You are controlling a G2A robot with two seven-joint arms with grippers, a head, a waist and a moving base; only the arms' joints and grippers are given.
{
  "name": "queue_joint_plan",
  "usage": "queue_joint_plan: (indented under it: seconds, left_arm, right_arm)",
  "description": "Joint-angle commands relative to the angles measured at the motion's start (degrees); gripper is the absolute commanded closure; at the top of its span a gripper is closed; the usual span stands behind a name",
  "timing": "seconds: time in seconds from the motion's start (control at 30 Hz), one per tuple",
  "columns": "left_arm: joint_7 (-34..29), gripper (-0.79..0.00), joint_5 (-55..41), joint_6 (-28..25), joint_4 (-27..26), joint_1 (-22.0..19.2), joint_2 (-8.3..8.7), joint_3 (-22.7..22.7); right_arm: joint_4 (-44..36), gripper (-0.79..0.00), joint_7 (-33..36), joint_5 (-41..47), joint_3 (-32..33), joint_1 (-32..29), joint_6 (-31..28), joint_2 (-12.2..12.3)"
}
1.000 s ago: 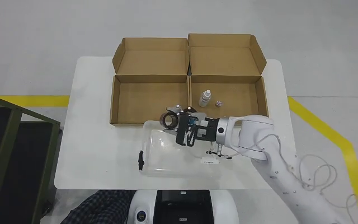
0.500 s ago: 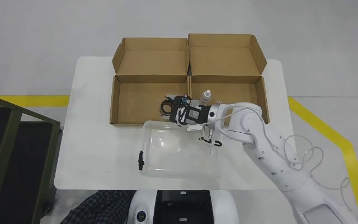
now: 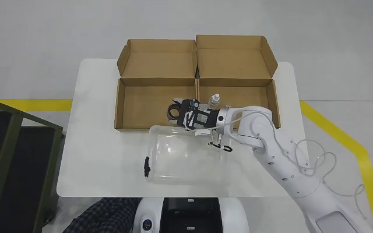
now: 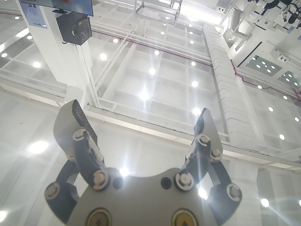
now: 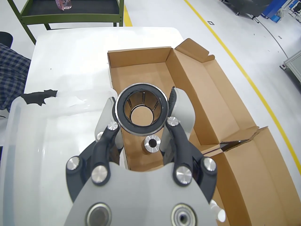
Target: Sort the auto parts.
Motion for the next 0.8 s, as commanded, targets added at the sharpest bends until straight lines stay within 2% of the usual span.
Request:
queue_joint_plan:
  seconds: [0.0, 0.77]
  left_arm:
    - [0.0, -0.785, 0.0, 0.0, 0.0, 0.0, 0.0, 0.0]
    - [0.0, -0.785, 0.0, 0.0, 0.0, 0.0, 0.0, 0.0]
  right_arm:
    - [0.0, 0.0, 0.0, 0.0, 0.0, 0.0, 0.0, 0.0]
    - [-0.8, 0.0, -1.4, -0.3, 0.6, -0.9, 0.4, 0.0]
